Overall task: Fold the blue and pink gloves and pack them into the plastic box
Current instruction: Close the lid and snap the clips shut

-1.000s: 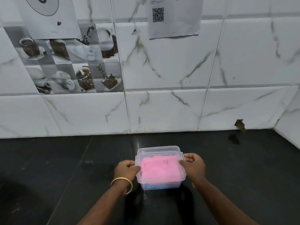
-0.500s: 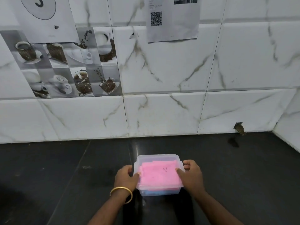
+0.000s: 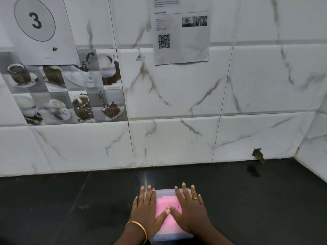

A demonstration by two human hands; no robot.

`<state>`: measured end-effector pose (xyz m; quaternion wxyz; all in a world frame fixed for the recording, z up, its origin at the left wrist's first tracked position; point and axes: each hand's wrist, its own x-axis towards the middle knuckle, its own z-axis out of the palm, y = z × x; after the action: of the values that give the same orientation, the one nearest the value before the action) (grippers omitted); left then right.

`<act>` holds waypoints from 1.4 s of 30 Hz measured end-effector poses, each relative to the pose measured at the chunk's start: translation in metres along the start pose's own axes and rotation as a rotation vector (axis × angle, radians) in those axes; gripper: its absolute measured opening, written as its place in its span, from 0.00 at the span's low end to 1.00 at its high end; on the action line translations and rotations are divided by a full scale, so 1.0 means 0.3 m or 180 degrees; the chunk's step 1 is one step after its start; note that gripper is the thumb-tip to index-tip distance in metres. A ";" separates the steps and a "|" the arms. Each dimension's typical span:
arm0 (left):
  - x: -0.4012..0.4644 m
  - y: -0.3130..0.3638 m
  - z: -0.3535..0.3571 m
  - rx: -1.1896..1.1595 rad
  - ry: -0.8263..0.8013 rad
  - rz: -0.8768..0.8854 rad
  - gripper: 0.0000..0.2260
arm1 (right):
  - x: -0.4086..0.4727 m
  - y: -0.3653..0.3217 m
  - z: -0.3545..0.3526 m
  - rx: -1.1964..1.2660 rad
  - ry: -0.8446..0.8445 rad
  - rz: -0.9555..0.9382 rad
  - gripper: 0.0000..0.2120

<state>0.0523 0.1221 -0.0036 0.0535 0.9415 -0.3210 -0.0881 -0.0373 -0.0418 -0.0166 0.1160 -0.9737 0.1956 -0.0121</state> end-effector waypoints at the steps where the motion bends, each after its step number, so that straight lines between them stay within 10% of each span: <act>1: 0.008 0.000 -0.002 0.0021 -0.0024 -0.0010 0.44 | 0.009 0.000 0.007 0.0025 0.0015 0.0020 0.40; 17: 0.084 -0.025 -0.019 -0.0298 0.0058 -0.0126 0.43 | 0.116 -0.012 0.015 -0.0052 -0.0061 0.0064 0.42; 25: 0.004 -0.077 -0.012 -0.4158 0.0293 -0.2040 0.31 | 0.112 -0.011 0.007 0.0010 -0.0119 0.0079 0.43; 28: -0.003 -0.077 -0.054 -0.4056 0.0061 -0.2021 0.16 | 0.113 -0.012 0.001 0.0003 -0.0137 0.0085 0.44; 34: 0.027 -0.094 -0.107 -0.3833 -0.0385 -0.2104 0.26 | 0.109 -0.016 -0.006 -0.0032 -0.0190 0.0092 0.43; 42: 0.030 -0.079 -0.130 -0.3290 -0.0137 -0.1767 0.13 | 0.099 -0.014 -0.002 -0.0028 -0.0162 0.0065 0.41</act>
<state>0.0811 0.1370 0.0298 0.4740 0.8401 0.0211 -0.2630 -0.0083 -0.0495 -0.0156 0.1168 -0.9722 0.2026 0.0147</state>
